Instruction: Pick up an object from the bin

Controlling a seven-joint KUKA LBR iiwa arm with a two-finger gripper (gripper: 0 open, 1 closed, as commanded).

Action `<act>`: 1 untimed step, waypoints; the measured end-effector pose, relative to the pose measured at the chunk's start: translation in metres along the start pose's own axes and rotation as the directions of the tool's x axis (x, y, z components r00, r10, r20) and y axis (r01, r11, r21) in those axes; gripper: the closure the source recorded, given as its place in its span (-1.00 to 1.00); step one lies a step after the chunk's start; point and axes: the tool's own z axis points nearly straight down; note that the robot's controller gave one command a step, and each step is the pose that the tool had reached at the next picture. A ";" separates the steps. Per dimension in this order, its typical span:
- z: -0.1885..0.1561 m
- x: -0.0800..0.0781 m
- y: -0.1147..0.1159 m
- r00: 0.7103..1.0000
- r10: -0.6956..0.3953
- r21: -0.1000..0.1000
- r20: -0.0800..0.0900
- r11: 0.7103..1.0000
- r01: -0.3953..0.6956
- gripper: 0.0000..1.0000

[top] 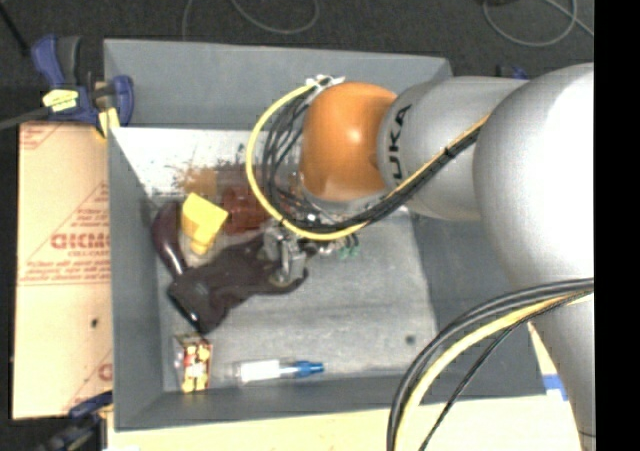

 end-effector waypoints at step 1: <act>-0.102 0.003 -0.012 1.000 0.006 0.001 0.003 1.000 -0.006 1.00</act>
Offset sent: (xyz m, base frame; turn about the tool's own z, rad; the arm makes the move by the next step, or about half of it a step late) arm 0.0000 0.0000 0.0000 0.0000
